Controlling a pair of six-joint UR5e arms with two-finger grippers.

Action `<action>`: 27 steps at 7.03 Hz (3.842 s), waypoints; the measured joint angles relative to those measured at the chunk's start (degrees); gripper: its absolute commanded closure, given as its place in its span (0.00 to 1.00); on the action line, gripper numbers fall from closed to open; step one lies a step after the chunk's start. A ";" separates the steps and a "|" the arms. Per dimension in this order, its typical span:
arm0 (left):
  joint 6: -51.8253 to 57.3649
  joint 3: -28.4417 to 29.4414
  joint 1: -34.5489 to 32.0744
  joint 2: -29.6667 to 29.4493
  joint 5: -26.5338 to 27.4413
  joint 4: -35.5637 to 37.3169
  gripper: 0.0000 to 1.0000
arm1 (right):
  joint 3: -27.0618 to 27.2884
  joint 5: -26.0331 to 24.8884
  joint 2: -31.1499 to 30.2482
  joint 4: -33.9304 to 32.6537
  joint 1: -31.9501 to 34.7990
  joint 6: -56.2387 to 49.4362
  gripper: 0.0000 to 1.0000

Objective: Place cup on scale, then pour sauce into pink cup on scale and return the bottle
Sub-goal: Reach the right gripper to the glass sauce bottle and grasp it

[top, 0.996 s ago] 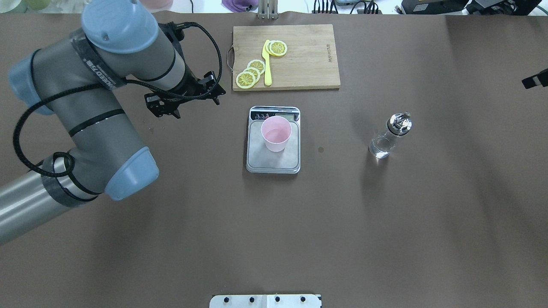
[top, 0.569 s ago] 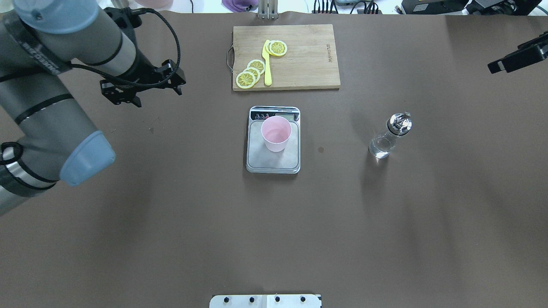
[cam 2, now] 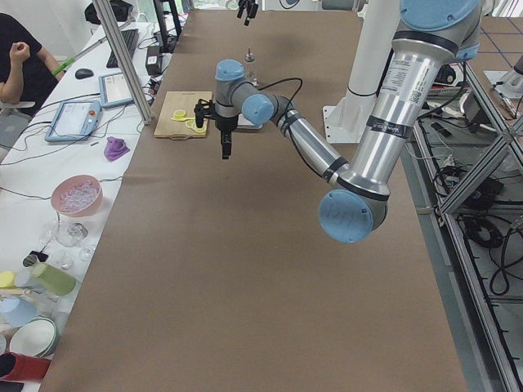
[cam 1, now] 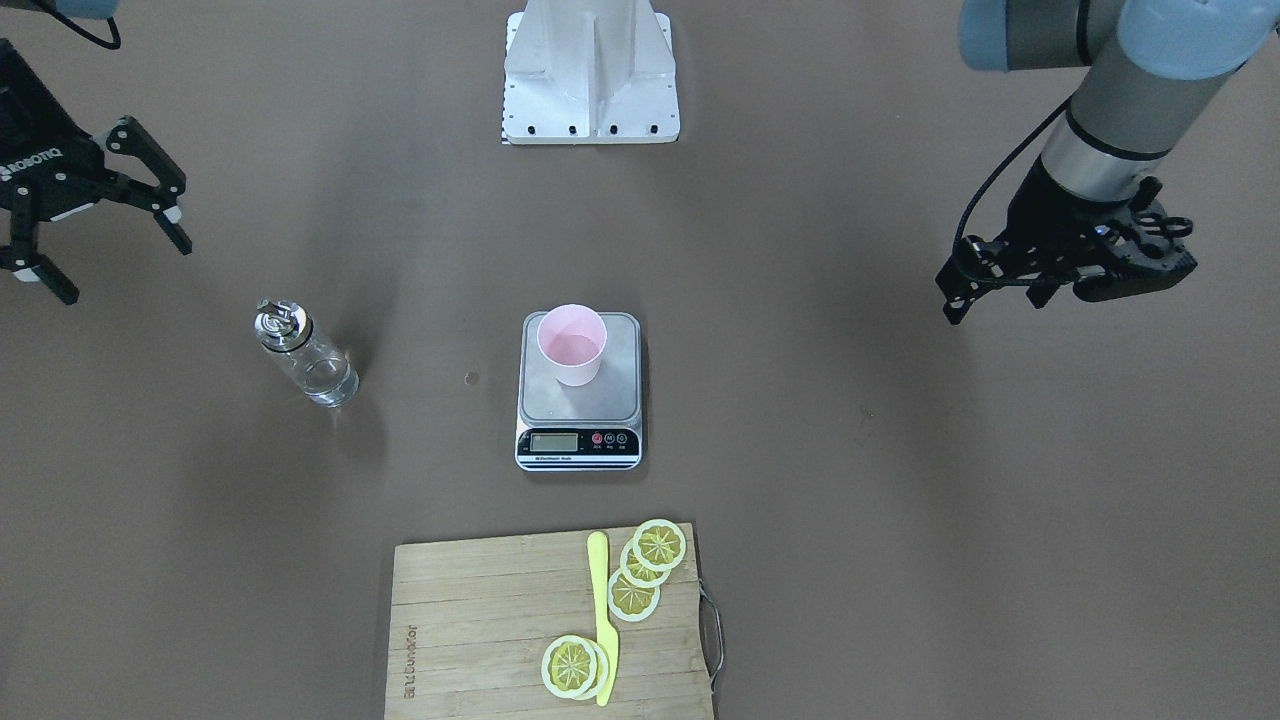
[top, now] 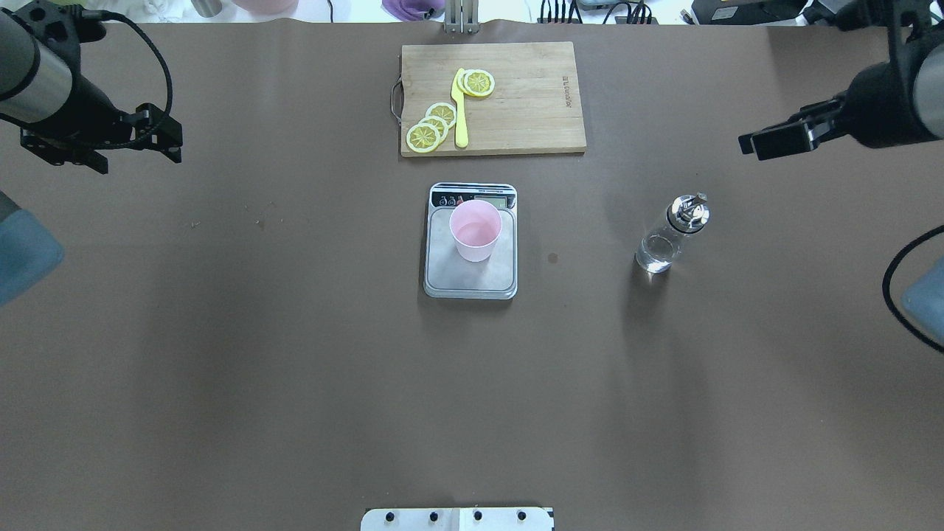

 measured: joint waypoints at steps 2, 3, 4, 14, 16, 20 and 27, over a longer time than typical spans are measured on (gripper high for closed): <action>1.55 -0.46 -0.66 1.11 -0.06 -0.06 0.01 | 2.40 -8.91 -10.38 12.71 -6.59 6.39 0.00; 1.63 -0.92 -0.71 1.58 -0.07 -0.06 0.01 | 2.69 -12.18 -14.93 18.09 -8.45 8.19 0.00; 1.66 -1.44 -0.73 2.05 -0.07 -0.07 0.01 | 2.78 -14.04 -17.44 20.27 -9.93 8.87 0.01; 1.66 -1.16 -0.60 2.64 0.02 -0.07 0.01 | -7.82 -45.51 -14.48 32.37 -32.62 16.20 0.02; 1.64 -1.06 -0.54 2.65 0.02 -0.07 0.01 | -9.58 -48.68 -13.06 33.36 -33.38 16.24 0.02; 1.37 -0.79 -0.33 2.32 0.02 -0.07 0.01 | -15.47 -53.46 -9.11 33.70 -33.83 17.42 0.02; 1.05 -0.44 -0.23 1.92 0.04 0.10 0.01 | -23.78 -55.14 -5.70 40.45 -34.21 18.06 0.16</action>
